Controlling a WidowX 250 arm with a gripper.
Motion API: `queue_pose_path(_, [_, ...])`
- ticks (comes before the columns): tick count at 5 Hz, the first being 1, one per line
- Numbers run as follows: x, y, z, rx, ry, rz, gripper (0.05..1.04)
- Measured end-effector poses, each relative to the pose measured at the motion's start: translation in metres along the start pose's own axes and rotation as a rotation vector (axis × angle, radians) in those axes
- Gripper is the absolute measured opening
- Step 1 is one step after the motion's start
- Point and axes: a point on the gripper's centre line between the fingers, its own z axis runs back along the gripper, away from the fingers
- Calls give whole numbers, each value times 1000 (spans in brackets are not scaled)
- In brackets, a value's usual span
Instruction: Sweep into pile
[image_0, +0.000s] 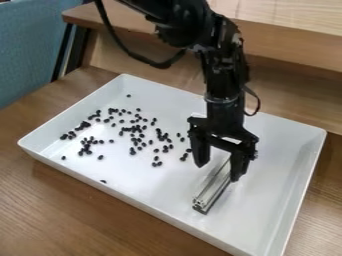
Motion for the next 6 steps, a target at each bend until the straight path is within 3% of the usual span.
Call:
queue_pose_path(2, [3, -2, -6, 37, -23, -20, 409])
queue_pose_path(4, [0, -2, -10, 25, -21, -12, 378])
queue_pose_path(6, [-1, 12, -11, 94, 41, -60, 378])
